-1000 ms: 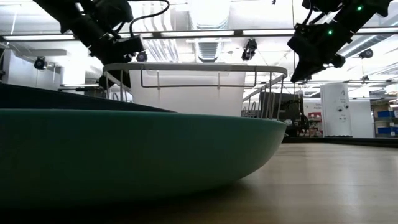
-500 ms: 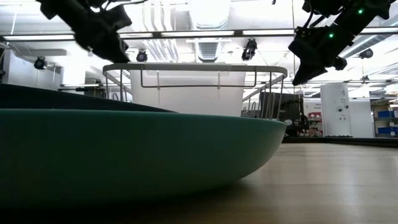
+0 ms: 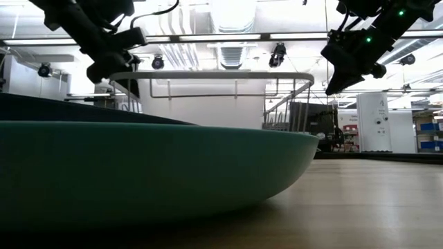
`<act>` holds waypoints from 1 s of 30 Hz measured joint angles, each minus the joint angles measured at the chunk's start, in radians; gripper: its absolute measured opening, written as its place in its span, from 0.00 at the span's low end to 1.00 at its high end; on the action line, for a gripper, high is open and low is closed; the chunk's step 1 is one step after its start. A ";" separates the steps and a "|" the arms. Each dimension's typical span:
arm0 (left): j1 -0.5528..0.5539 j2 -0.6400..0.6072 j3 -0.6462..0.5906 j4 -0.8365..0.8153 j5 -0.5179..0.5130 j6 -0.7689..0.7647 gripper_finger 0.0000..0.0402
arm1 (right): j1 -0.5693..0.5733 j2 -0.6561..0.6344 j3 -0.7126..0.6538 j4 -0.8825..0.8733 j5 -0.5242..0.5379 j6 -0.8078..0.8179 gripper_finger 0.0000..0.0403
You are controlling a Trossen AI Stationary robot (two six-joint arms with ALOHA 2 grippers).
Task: Sort dishes
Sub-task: Adjust the dishwasher rack, then put the dark green plate in the dishwasher rack
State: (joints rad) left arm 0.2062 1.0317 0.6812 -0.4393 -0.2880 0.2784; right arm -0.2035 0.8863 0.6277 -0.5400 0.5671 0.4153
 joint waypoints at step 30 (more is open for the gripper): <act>-0.165 -0.087 0.198 0.087 0.090 -0.011 0.00 | 0.022 -0.232 0.020 -0.033 0.062 0.052 0.00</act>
State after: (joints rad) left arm 0.0408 0.9443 0.8790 -0.3524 -0.1977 0.2675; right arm -0.1811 0.6541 0.6476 -0.5734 0.6289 0.4676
